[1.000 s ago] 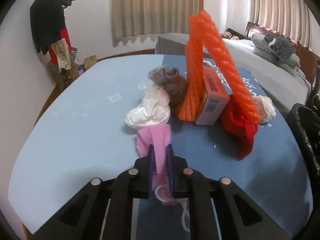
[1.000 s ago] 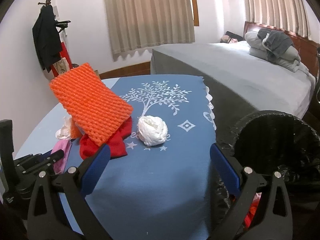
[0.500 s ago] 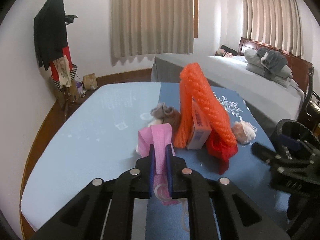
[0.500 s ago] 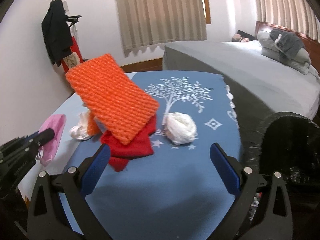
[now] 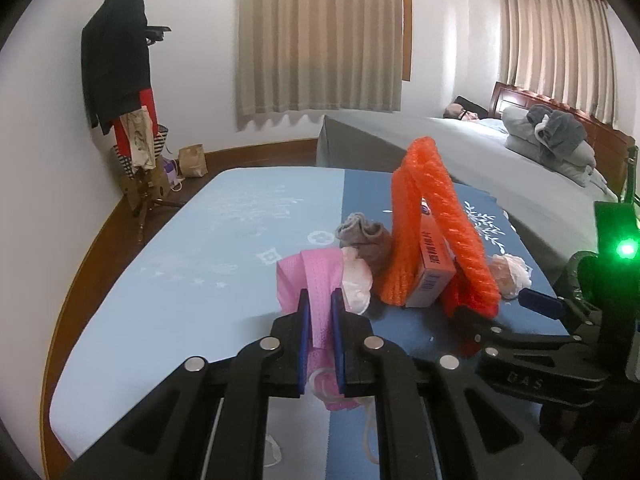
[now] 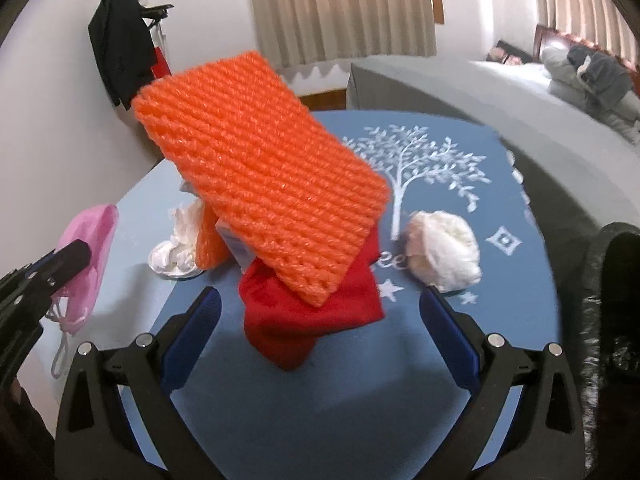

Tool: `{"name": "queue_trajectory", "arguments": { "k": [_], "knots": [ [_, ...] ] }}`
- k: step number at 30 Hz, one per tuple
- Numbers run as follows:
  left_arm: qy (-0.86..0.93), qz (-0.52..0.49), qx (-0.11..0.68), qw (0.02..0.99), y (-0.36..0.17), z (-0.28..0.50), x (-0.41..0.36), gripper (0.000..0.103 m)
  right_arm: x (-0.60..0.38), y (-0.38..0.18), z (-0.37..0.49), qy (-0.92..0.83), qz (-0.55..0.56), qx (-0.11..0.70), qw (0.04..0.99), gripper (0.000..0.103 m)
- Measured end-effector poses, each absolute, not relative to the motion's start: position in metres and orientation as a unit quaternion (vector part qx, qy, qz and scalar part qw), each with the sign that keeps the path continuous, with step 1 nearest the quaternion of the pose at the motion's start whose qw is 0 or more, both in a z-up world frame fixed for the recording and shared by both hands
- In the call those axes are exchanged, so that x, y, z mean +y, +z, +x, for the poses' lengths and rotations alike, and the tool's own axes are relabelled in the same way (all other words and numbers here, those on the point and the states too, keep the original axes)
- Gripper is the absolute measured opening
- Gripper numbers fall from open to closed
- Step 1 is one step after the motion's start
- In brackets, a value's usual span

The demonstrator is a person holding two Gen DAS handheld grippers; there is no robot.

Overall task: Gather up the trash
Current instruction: 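Grasp the red cloth with the right gripper while the left holds the mask, then carry mask and red cloth over the bin and open both grippers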

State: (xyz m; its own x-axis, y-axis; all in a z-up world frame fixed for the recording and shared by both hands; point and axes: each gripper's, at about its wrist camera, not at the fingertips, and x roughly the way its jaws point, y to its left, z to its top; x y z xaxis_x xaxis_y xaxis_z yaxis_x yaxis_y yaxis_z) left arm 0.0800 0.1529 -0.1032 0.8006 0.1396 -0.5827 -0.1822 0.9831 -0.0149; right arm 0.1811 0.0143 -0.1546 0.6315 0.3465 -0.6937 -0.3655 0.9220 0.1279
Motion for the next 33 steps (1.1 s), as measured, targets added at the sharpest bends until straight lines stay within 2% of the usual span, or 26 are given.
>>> {"name": "queue_trajectory", "arguments": {
  "k": [1,5,7,9,10,33],
  "knots": [
    [0.085,-0.035,0.304,0.948,-0.103,0.080,0.153,0.010,0.016,-0.156,0.183,0.201,-0.013,0.387,0.900,0.081],
    [0.084,-0.037,0.305,0.948,-0.103,0.080,0.154,0.010,0.018,-0.162,0.185,0.223,-0.011,0.407,0.886,0.054],
    [0.082,-0.038,0.306,0.948,-0.104,0.079,0.151,0.010,0.018,-0.159,0.183,0.235,-0.015,0.405,0.883,0.029],
    [0.079,-0.037,0.306,0.948,-0.104,0.078,0.149,0.010,0.016,-0.155,0.178,0.246,-0.020,0.401,0.882,0.015],
    [0.077,-0.036,0.305,0.948,-0.103,0.078,0.149,0.010,0.014,-0.152,0.175,0.250,-0.020,0.398,0.882,0.013],
    [0.029,-0.026,0.271,0.962,-0.071,0.070,0.119,0.010,-0.037,-0.064,0.124,0.298,0.009,0.317,0.900,0.010]
  ]
}}
